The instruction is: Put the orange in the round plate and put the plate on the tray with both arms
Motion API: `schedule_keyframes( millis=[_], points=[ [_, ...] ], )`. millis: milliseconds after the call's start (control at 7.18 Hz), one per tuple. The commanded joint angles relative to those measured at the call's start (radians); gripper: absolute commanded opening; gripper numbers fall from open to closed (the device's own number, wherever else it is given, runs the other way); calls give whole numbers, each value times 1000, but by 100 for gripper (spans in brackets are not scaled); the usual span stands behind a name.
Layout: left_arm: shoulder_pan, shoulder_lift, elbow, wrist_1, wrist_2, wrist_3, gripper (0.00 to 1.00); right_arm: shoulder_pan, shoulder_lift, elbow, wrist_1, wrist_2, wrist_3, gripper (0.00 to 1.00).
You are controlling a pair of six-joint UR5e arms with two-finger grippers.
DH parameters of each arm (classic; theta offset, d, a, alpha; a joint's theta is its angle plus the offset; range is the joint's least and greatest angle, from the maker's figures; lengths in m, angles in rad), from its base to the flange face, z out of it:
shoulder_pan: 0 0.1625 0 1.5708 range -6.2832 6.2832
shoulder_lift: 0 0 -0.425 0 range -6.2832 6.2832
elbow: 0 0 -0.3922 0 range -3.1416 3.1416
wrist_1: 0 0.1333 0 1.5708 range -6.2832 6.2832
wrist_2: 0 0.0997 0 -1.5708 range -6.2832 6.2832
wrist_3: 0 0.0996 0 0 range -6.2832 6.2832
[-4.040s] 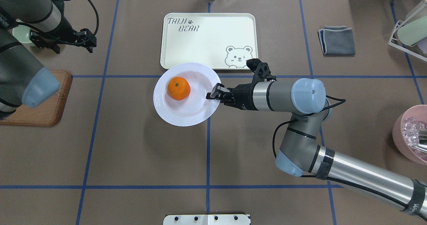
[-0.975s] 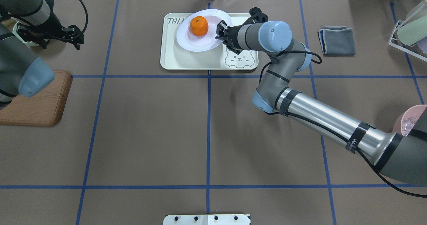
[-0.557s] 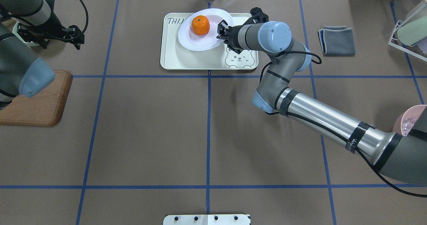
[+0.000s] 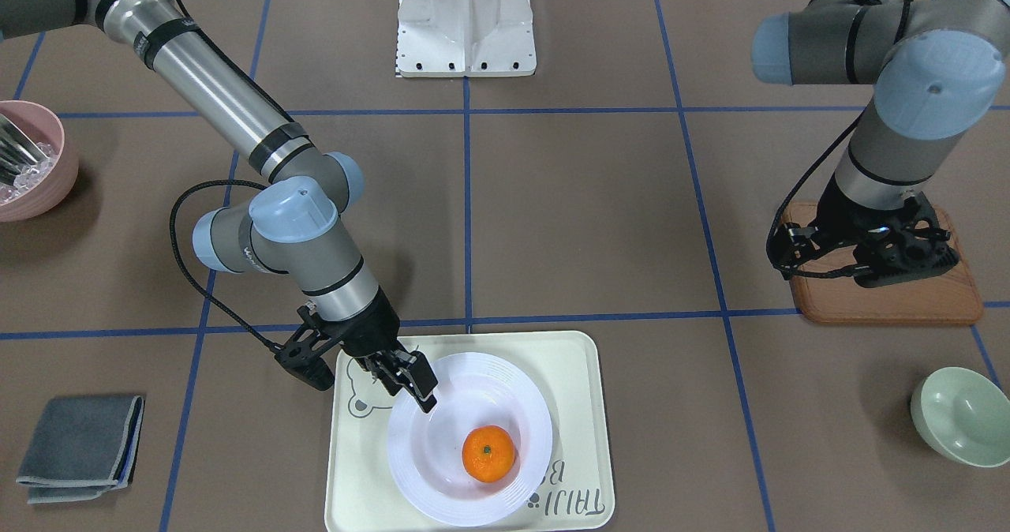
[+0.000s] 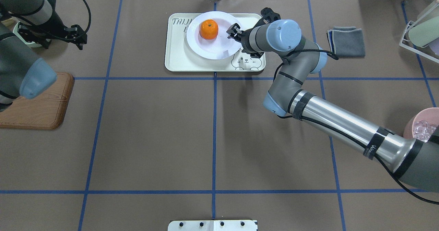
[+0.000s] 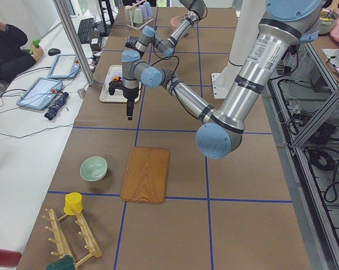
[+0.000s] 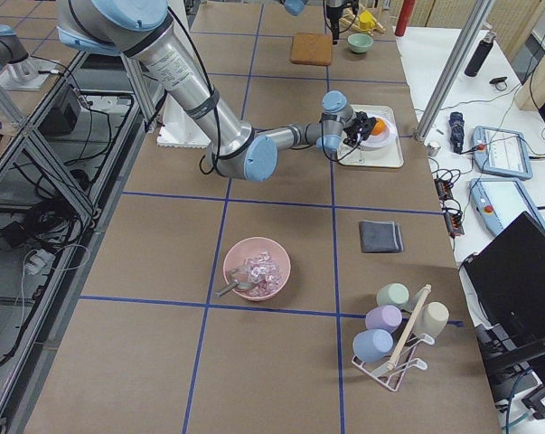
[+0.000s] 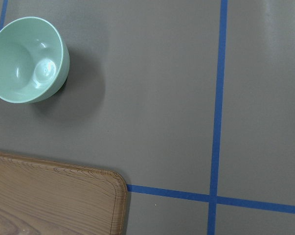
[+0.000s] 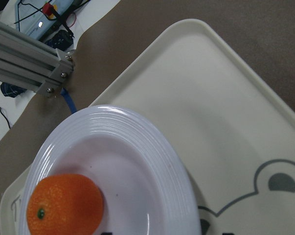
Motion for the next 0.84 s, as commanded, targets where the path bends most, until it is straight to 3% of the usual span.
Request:
schedule_keyframes(
  millis=[0,139,418,697],
  points=[
    [-2,-2,-1,2,0,0,99,38,-75,208,-325,118,-208,100],
    [-2,1,-3,0,-2,3,99,80,-105,263,-405,215,-294,100],
    [-14,29,-22,2,-12,45,99,236,-243,476,-607,411,-540,100],
    [-45,87,-55,-3,-53,129,99,408,-398,633,-801,533,-940,100]
  ],
)
